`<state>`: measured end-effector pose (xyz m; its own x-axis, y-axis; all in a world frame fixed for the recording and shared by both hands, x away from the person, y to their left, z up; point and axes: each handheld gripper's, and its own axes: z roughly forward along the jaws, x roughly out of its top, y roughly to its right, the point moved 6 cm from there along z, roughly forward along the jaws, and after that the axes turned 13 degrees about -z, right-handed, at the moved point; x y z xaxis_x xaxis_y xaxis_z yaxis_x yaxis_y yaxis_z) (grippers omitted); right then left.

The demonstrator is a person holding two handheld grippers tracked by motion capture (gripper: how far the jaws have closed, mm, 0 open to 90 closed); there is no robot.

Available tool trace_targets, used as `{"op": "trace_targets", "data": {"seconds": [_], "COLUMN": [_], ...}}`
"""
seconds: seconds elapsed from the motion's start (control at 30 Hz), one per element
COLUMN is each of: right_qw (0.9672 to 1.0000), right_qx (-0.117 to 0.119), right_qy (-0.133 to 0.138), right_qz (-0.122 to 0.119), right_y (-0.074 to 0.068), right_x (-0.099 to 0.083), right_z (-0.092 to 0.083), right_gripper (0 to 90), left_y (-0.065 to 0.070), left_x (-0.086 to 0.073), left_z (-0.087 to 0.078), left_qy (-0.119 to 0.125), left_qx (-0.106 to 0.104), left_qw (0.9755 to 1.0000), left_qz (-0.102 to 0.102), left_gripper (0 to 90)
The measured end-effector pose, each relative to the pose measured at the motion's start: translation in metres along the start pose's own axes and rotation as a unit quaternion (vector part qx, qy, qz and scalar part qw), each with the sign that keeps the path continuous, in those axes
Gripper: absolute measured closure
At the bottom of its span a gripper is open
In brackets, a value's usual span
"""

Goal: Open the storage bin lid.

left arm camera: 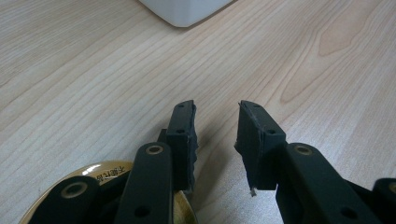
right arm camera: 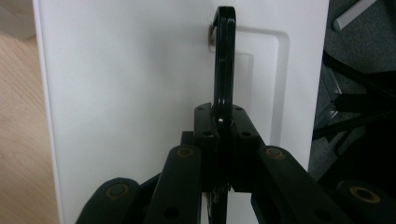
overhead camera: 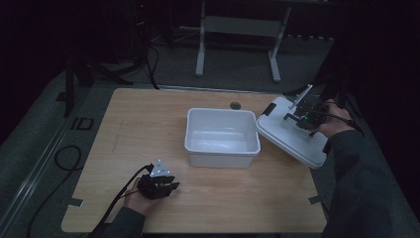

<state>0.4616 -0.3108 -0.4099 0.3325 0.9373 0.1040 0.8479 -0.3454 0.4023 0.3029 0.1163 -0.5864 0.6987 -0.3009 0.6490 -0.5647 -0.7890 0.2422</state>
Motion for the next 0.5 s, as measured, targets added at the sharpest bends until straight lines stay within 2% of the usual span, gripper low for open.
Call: {"op": "trace_targets", "data": {"seconds": [0.17, 0.5], "right_qw": [0.9999, 0.9998], "right_qx": [-0.001, 0.002], "right_qy": [0.008, -0.002], "right_qz": [0.007, 0.022], "right_y": [-0.001, -0.001], "right_x": [-0.004, -0.014], "right_z": [0.002, 0.007], "right_gripper": [84.2, 84.2], "left_y": [0.0, 0.0], "left_x": [0.0, 0.0], "left_z": [0.001, 0.001], "left_qy": [0.0, -0.001], "left_qx": [0.0, -0.001], "left_qw": [1.0, 1.0], "left_qz": [-0.001, -0.002], "left_gripper": [66.9, 66.9]}}
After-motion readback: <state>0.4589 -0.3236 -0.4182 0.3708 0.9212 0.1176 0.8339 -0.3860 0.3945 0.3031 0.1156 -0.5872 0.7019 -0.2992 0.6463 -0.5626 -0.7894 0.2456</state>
